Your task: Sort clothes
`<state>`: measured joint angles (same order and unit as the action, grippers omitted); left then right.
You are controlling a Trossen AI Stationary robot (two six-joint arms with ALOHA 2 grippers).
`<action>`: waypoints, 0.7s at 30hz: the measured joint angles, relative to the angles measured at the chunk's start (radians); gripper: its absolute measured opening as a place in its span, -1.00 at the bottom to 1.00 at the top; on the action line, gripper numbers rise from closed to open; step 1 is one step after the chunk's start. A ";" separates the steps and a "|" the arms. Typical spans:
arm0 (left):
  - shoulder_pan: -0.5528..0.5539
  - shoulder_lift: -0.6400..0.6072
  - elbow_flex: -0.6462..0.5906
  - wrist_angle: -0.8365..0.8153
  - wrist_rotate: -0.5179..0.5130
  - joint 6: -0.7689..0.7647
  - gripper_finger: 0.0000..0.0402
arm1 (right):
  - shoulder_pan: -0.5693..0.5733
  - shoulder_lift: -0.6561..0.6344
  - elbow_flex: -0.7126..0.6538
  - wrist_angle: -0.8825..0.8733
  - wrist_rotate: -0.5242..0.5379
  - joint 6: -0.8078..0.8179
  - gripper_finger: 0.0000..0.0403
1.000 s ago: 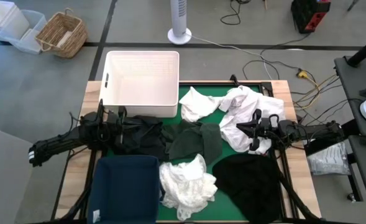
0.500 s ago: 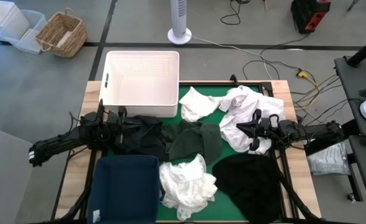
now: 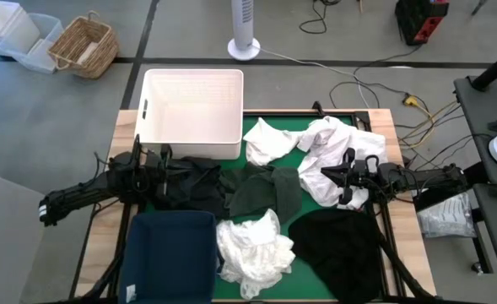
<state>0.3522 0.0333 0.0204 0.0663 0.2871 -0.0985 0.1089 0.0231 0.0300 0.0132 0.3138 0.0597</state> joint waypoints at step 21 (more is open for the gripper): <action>0.000 0.000 0.000 0.011 -0.007 -0.248 -1.00 | 0.000 0.000 -0.002 0.013 0.000 0.000 -0.86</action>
<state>0.3523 0.0334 0.0204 0.0772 0.2804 -0.3461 0.1087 0.0231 0.0284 0.0260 0.3138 0.0597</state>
